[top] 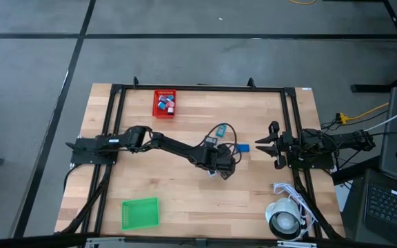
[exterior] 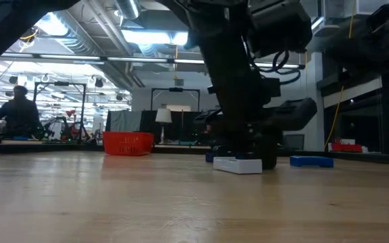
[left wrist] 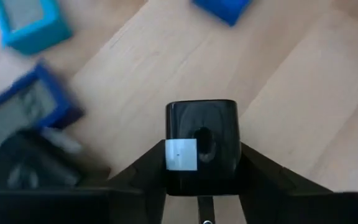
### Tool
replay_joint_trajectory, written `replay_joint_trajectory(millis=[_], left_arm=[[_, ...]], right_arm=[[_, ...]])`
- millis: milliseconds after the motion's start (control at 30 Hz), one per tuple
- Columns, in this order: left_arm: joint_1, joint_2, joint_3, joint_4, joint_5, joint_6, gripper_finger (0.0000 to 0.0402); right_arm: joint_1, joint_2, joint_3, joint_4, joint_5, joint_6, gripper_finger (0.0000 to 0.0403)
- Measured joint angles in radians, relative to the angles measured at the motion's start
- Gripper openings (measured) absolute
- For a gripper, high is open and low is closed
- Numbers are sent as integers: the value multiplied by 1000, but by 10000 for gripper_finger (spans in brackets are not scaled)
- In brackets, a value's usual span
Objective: Pick & Place Office items
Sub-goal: Put the right black charger adapter into the red bin
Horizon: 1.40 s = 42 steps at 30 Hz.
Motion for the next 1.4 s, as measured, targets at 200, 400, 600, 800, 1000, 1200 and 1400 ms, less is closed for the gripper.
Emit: replay_joint_trajectory(millis=[200, 400, 600, 800, 1000, 1200, 1400], left_arm=[[-3, -81, 1, 146, -54, 196, 143], [-6, -201, 0, 349, -135, 506, 143], [-15, -289, -49, 659, -223, 868, 143], [36, -403, -326, 890, -204, 927, 143], [123, -571, -843, 1380, -82, 860, 143], [211, -735, -1312, 1646, -157, 733, 143], [328, -983, -1563, 1542, -263, 615, 143]], right_arm=[[0, 0, 0, 0, 0, 0, 103], [0, 0, 0, 0, -16, 1, 103], [0, 0, 0, -4, -35, 15, 103], [0, 0, 0, -7, -45, 23, 103], [0, 0, 0, -7, -45, 24, 103], [0, 3, 0, -7, -42, 24, 103], [0, 9, 0, -5, -33, 22, 103]])
